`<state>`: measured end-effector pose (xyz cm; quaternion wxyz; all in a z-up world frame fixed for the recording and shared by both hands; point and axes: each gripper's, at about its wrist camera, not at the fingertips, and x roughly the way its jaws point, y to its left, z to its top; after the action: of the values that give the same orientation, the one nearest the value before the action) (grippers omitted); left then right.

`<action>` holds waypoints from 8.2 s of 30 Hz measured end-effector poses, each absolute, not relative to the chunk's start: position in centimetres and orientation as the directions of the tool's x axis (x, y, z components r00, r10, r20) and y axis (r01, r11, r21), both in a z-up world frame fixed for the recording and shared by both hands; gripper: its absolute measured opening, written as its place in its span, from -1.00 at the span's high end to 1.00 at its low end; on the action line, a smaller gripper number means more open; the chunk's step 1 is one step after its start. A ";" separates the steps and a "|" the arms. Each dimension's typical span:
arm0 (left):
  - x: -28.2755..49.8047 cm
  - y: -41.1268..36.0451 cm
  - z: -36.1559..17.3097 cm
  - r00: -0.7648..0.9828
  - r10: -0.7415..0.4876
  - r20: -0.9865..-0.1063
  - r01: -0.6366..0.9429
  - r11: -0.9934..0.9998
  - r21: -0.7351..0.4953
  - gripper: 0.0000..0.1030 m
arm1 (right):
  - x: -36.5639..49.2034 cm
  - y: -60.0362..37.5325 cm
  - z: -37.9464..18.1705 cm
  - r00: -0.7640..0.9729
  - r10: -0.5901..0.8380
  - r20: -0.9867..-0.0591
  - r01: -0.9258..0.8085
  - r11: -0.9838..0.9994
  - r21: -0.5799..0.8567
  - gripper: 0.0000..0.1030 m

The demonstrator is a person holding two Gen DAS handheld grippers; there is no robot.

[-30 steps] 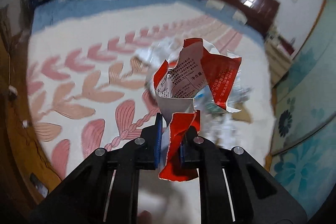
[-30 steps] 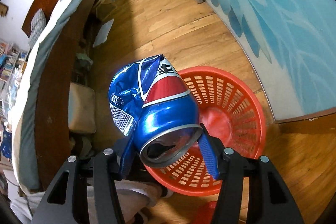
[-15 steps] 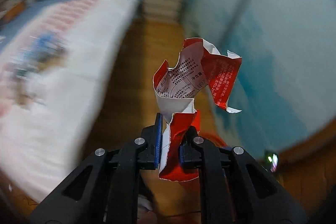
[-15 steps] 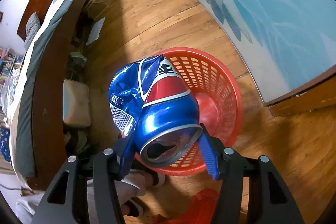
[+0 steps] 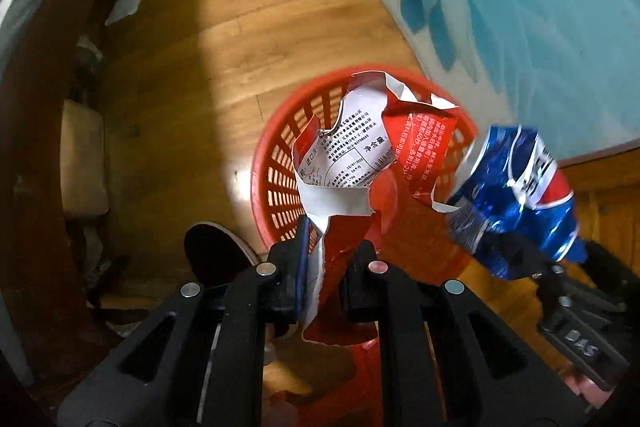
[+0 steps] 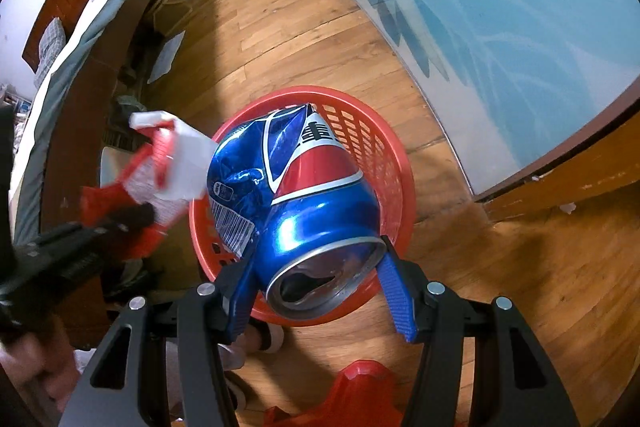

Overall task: Collect trash
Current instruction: 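Open both tools over the red basket, dropping the can and wrapper, then grasp a white tissue with the right tool while the left grasps cardboard strip, then carry tissue and cardboard to the red basket and open both tools, then grasp a crumpled tissue with the left tool while the right grasps white paper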

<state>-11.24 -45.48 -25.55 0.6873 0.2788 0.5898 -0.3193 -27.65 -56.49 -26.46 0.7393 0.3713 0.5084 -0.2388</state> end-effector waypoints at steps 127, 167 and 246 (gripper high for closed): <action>-8.2 -35.0 -2.6 0.247 -0.552 -0.796 0.691 0.677 -0.255 0.93 | -26.7 -52.8 -5.5 0.615 -0.106 -0.781 0.478 0.838 0.263 0.81; -10.7 -43.1 -11.2 0.167 -0.395 -0.903 0.731 0.664 -0.156 -0.26 | -27.1 -56.1 -13.0 0.543 -0.176 -0.821 0.641 0.719 0.269 -0.12; 2.0 -0.2 5.4 0.729 -0.237 -0.642 0.095 0.964 -0.248 0.77 | -0.3 -24.7 2.9 0.730 0.408 -0.549 -0.209 0.897 0.389 0.79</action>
<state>2.02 -0.21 5.40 0.9245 -0.0994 0.3569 -0.0896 -0.33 -24.68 2.87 0.9174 0.1524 0.3270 0.1681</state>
